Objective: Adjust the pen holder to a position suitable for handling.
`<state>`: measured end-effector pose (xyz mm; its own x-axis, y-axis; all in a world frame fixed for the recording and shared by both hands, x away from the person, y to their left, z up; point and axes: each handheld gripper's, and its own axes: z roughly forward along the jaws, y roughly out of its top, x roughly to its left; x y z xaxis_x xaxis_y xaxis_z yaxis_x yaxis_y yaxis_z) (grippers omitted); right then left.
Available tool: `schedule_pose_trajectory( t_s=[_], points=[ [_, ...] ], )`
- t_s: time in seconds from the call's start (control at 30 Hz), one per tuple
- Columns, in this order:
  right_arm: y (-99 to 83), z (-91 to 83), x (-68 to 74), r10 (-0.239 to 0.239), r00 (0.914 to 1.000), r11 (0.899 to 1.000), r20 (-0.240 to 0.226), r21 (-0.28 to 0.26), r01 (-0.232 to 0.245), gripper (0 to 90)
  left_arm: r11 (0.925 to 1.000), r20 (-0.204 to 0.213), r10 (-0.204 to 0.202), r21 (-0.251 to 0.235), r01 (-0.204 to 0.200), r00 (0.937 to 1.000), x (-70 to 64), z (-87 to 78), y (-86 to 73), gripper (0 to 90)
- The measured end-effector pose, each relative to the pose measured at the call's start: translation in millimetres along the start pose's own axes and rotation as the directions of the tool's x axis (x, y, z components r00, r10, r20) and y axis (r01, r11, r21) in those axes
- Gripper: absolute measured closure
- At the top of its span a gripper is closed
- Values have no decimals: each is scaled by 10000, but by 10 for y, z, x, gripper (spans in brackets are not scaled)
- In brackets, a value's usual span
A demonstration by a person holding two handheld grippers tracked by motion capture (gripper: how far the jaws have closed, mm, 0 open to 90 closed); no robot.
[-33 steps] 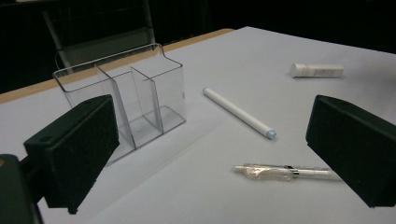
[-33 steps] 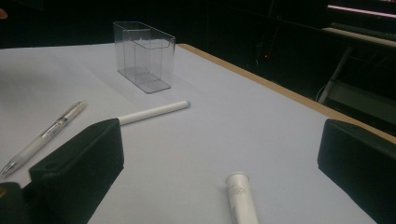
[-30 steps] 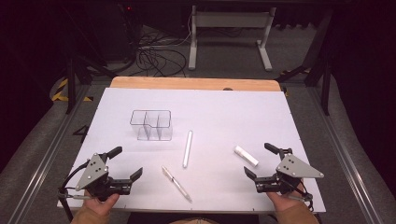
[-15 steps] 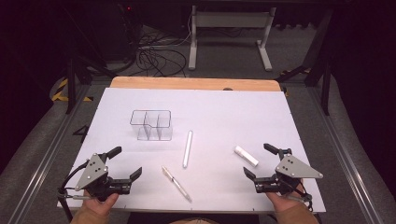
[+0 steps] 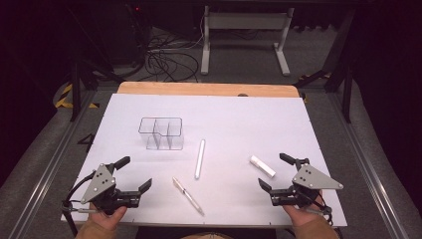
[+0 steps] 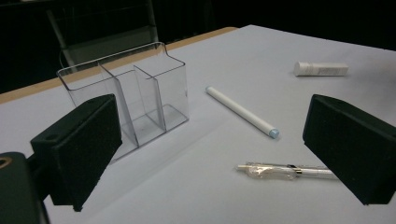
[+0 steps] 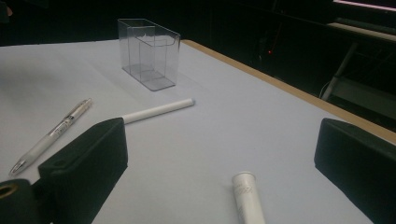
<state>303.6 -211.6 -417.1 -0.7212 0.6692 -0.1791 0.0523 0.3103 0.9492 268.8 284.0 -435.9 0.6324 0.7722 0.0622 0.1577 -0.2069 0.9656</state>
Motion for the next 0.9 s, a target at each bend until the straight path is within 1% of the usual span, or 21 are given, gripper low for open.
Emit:
schedule_pose_trajectory(
  t_s=[0.13, 0.2, 0.27, 0.33, 0.43, 0.47, 0.53, 0.67, 0.77, 0.9],
  points=[
    [16, 18, 15, 3, 10000, 10000, -61, 24, -3, 33, 10000, -15, -17, 11, 17, 10000, 0, 2, -1, 51],
    [51, 49, 44, -37, 9997, 10000, -248, 52, 38, 34, 10000, -19, -23, 21, 23, 10000, -2, 3, -1, 51],
    [65, 64, 58, -106, 9996, 9999, -276, 76, 108, 34, 10000, -25, -23, -8, 23, 10000, -5, 5, 1, 51],
    [108, 123, 109, -187, 9988, 9997, -454, 137, 193, 36, 10000, -41, -5, 16, 5, 10000, -7, 2, 3, 51],
    [130, 163, 137, -262, 9979, 9995, -593, 171, 272, 39, 10000, -41, 2, 11, -2, 10000, -8, 3, 4, 52],
    [152, 207, 169, -300, 9970, 9993, -717, 216, 316, 40, 10000, -44, 13, 49, -13, 10000, -8, 2, 5, 52],
    [165, 225, 184, -310, 9965, 9991, -774, 263, 331, 40, 10000, -41, 22, 63, -22, 10000, -7, 3, 4, 52],
    [219, 316, 250, -320, 9935, 9990, -1089, 264, 350, 40, 10000, -36, -6, 19, 6, 10000, -7, 4, 2, 52],
    [240, 351, 277, -327, 9923, 9990, -1193, 249, 359, 41, 10000, -31, 6, 44, -6, 10000, -8, 5, 2, 52],
    [284, 441, 347, -391, 9883, 9987, -1475, 265, 435, 42, 10000, -42, 20, 61, -20, 10000, -9, 2, 4, 53]
  ],
)
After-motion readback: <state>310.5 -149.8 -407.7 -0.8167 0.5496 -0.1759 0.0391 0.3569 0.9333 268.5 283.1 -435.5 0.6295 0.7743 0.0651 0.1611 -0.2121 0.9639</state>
